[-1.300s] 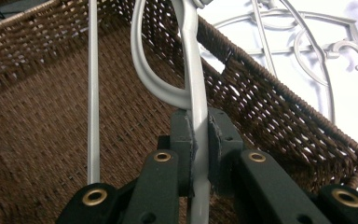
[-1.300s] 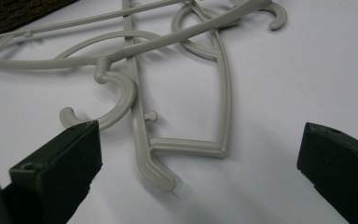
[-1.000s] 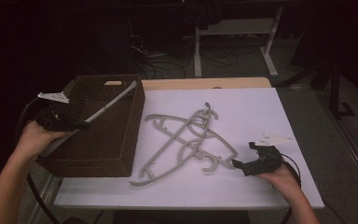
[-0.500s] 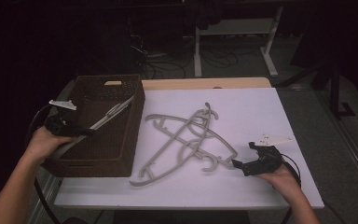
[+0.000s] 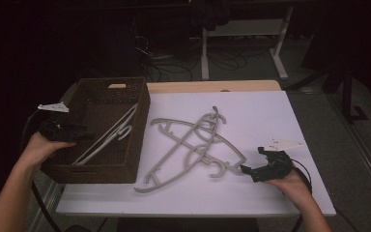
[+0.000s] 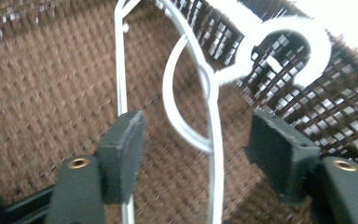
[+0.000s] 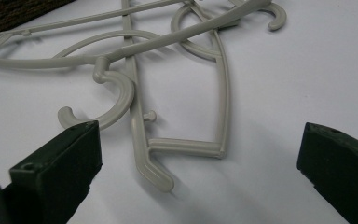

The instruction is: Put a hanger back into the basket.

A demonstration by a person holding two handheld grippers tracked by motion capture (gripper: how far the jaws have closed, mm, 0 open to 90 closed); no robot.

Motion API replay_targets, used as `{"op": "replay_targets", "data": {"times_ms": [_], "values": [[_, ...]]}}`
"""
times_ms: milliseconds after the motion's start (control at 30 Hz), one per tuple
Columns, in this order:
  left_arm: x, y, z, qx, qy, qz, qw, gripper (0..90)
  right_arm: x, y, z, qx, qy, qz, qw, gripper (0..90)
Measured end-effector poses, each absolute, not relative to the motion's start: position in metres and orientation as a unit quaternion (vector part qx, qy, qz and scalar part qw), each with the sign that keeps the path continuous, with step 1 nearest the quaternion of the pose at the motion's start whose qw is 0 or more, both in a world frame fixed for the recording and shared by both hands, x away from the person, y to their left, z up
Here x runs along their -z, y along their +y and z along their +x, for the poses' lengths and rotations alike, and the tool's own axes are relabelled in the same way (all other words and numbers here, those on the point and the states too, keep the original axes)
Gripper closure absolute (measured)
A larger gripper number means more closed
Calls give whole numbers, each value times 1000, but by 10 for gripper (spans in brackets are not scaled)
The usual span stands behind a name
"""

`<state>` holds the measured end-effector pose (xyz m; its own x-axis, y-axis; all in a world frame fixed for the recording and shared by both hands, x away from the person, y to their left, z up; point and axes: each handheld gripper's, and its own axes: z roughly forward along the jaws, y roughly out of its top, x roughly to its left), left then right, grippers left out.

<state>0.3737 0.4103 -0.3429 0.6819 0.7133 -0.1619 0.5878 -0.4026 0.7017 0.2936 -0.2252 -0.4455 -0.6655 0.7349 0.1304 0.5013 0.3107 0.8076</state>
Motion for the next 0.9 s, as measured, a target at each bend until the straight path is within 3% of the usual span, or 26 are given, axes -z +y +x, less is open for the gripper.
{"op": "replay_targets", "data": {"times_ms": [300,900], "values": [[323,385,369,-87,362,827,421,156,445,-225,294,-442,799,386,133,0],[289,305,358,-90,303,815,486,0,443,-224,294,-443,800,382,133,0]]}}
